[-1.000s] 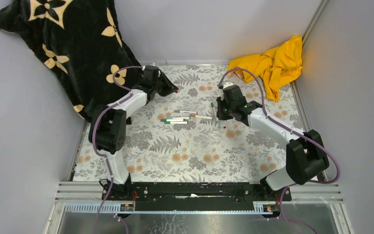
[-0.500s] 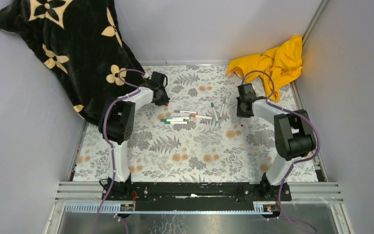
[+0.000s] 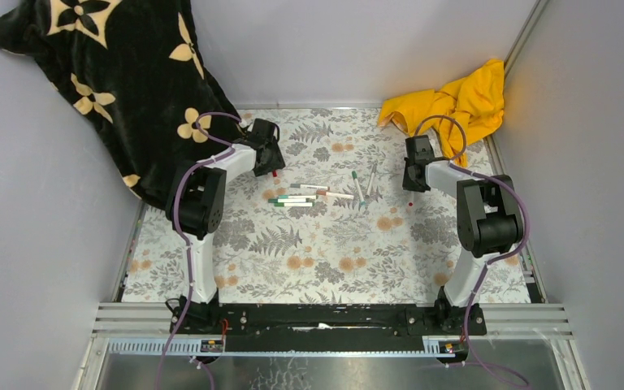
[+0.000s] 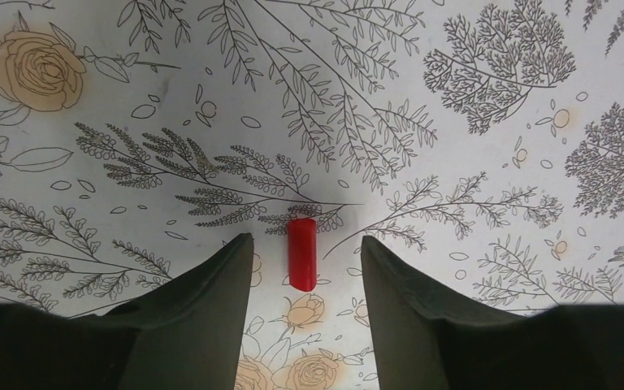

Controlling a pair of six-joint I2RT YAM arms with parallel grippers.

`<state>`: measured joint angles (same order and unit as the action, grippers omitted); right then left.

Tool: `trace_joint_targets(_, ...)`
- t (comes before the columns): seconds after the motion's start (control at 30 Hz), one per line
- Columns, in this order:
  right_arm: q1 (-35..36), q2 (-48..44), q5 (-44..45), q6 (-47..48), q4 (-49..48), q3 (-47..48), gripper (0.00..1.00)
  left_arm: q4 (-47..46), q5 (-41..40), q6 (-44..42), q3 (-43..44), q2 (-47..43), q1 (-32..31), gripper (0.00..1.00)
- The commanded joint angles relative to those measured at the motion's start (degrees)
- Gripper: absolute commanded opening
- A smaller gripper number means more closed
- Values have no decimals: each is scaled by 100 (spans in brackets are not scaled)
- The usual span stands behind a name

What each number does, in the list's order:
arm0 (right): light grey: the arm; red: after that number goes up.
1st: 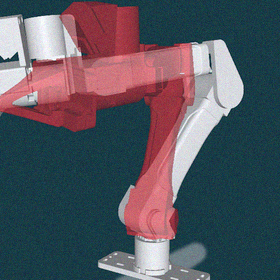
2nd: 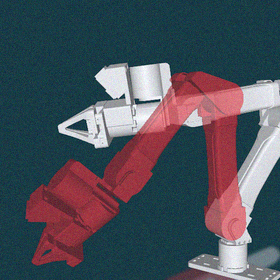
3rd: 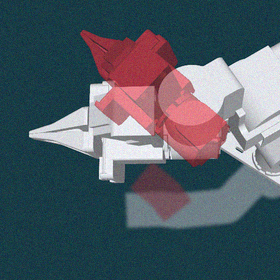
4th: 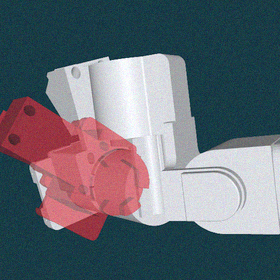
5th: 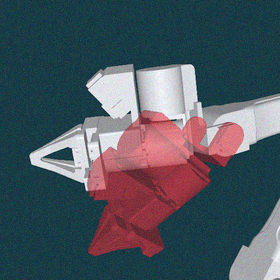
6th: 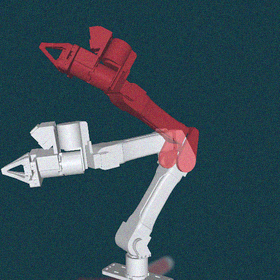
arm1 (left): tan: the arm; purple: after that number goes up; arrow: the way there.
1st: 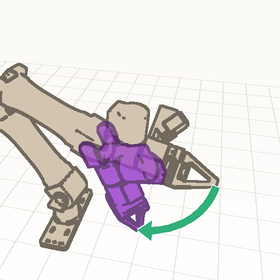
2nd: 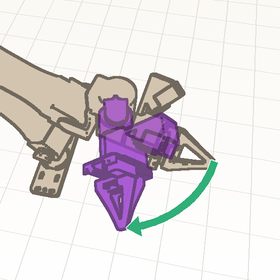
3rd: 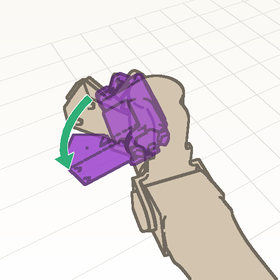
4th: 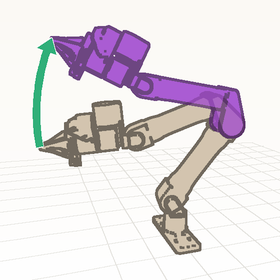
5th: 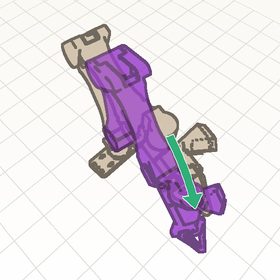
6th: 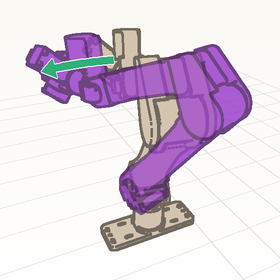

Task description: Open the pen caps

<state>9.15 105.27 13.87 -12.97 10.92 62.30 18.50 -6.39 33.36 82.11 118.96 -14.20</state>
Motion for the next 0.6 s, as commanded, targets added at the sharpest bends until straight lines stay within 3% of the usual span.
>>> trace_joint_targets(0.0,-66,197,-90,-57,120,274,21,95,-244,-53,-31,44,57,60)
trace_joint_targets(0.27,-65,305,-168,-46,339,348,36,62,-163,100,-15,-101,62,61)
trace_joint_targets(0.57,-62,-259,70,30,307,313,38,-62,-133,285,-121,-512,58,62)
